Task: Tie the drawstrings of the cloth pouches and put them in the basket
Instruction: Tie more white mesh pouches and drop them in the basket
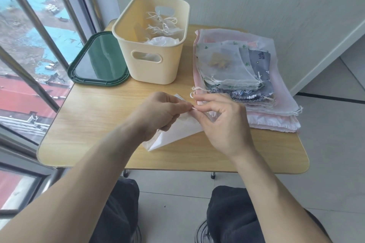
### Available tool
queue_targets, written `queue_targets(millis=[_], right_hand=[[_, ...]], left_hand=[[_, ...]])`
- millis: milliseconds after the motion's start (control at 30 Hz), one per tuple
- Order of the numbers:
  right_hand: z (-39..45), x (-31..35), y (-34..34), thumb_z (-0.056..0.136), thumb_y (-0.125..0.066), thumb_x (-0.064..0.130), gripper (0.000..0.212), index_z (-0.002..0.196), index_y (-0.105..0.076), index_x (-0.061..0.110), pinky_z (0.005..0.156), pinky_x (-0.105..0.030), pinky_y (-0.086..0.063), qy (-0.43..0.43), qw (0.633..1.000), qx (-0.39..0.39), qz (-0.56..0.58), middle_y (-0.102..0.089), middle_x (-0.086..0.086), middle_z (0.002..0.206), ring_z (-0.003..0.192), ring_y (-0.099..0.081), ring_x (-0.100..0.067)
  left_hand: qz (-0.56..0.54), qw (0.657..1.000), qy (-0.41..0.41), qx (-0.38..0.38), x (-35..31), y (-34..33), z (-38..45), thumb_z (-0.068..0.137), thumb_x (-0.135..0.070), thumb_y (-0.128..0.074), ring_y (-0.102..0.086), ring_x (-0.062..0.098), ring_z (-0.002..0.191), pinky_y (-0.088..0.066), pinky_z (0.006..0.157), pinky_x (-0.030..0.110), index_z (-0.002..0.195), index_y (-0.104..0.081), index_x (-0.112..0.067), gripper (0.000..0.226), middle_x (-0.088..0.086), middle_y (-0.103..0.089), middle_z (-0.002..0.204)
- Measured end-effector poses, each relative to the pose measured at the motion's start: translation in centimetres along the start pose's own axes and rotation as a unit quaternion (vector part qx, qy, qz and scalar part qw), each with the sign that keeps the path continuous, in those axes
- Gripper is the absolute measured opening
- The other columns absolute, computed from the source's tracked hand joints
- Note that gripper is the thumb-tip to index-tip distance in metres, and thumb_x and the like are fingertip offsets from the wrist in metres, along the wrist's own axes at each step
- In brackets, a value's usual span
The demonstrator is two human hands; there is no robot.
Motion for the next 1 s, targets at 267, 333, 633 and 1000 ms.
queue_targets(millis=[267,333,633,1000], right_hand=[[0.2,0.2,0.4,0.087,-0.055,0.023,0.020,0.068,-0.062,0.021,0.101,-0.026,-0.041,-0.180,0.943,0.150,0.236,-0.060,0.012,0.137,0.129,-0.052,-0.001],[0.4,0.7,0.7,0.087,-0.046,0.020,0.026,0.061,-0.050,0.019,0.089,-0.020,-0.040,-0.203,0.914,0.138,0.323,-0.067,0.002,0.128,0.128,-0.055,-0.008],[1.2,0.9,2.3,0.095,-0.047,0.026,0.043,0.053,-0.048,0.018,0.093,-0.038,-0.055,-0.295,0.729,-0.005,0.618,-0.064,-0.010,0.072,0.087,-0.070,-0.030],[2.3,-1.4,2.9,0.102,-0.041,0.016,0.039,0.063,-0.038,0.016,0.047,-0.026,-0.032,-0.366,0.784,-0.054,0.498,-0.024,0.003,0.057,0.046,-0.020,-0.012]], left_hand=[[0.216,0.957,-0.133,-0.142,-0.5,0.2,0.0,0.098,-0.026,-0.059,-0.038,0.008,0.044,-0.030,0.044,0.018,0.081,-0.071,-0.019,0.022,0.003,-0.050,0.057],[0.213,0.954,-0.131,-0.165,-0.5,0.5,0.3,0.097,-0.027,-0.060,-0.038,0.008,0.044,-0.028,0.044,0.018,0.082,-0.072,-0.018,0.020,-0.003,-0.045,0.055],[0.235,0.950,-0.159,-0.131,-0.5,0.3,0.0,0.092,-0.037,-0.068,-0.034,0.009,0.047,-0.028,0.045,0.020,0.078,-0.072,-0.019,0.023,0.005,-0.046,0.057],[0.282,0.946,-0.123,-0.107,-0.4,0.1,0.4,0.095,-0.035,-0.063,-0.041,0.007,0.050,-0.031,0.046,0.017,0.072,-0.067,-0.018,0.029,-0.007,-0.049,0.056]])
Point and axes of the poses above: each hand's wrist, its own z-axis towards the middle knuckle, its own y-axis out of the back of the hand, x = y × z, the point moved 2 cm from there along z, towards the middle knuckle
